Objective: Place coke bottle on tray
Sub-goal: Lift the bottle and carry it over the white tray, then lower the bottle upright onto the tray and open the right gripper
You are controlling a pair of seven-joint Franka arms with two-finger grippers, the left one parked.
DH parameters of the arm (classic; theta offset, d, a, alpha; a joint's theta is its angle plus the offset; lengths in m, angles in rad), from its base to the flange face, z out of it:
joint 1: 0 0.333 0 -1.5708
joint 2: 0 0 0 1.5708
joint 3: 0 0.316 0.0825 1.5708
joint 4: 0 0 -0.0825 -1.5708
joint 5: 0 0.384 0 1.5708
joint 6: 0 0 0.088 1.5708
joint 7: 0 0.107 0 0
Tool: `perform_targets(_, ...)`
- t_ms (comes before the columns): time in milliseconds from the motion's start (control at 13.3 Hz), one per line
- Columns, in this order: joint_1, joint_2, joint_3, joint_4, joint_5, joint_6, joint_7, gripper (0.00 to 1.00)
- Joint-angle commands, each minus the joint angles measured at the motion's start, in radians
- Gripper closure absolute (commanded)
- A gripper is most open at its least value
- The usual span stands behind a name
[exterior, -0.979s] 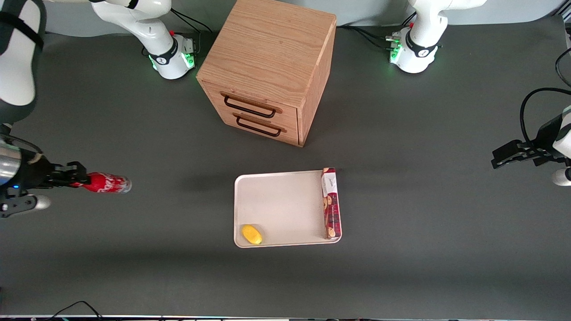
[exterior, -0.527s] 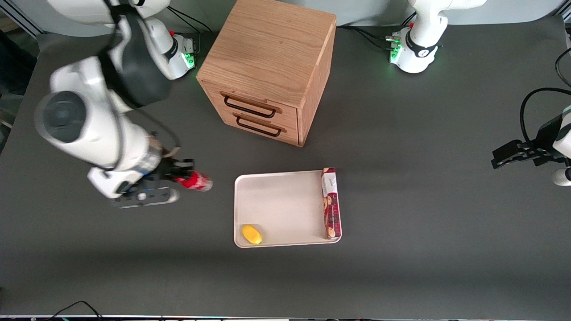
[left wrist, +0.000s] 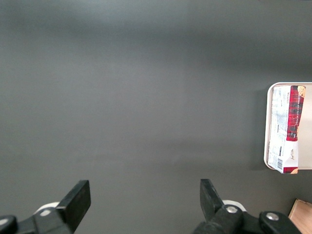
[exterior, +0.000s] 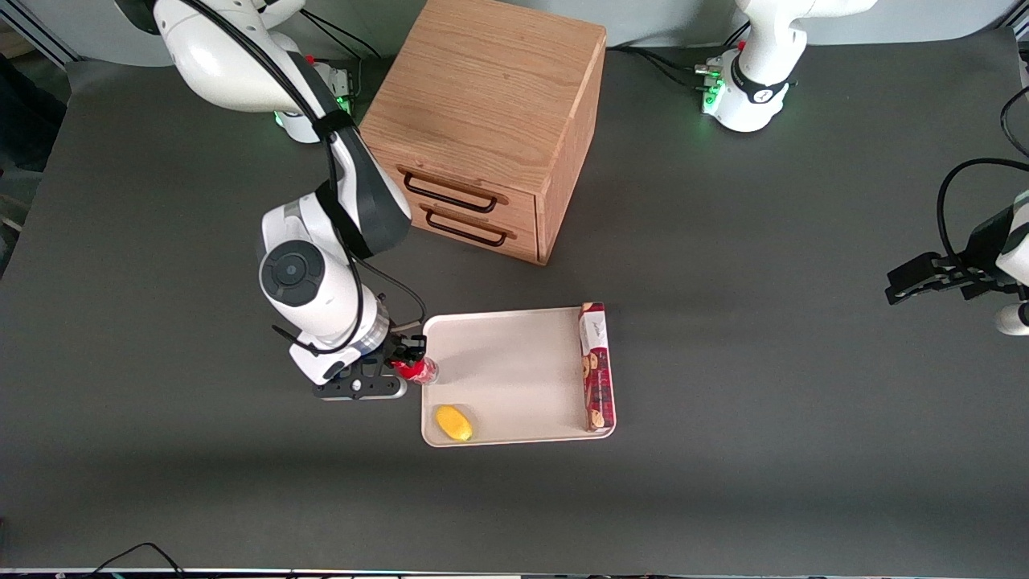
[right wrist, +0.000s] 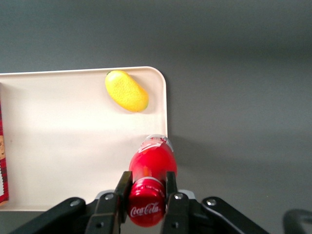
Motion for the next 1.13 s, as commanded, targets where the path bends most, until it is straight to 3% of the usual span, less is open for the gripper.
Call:
perform_targets(0, 0.018, -0.002, 0.000, -0.004, -0.007, 0.021, 0.041, 1.00)
perform_targets(678, 0.046, 0.044, 0.005, -0.004, -0.016, 0.051, 0.087, 1.00)
perform_targets(753, 0.044, 0.047, 0.005, -0.002, -0.016, 0.051, 0.087, 0.65)
perform_targets(829, 0.044, 0.050, 0.005, -0.001, -0.016, 0.053, 0.087, 0.01)
perform_targets(1055, 0.044, 0.050, 0.005, 0.001, -0.015, 0.053, 0.089, 0.00)
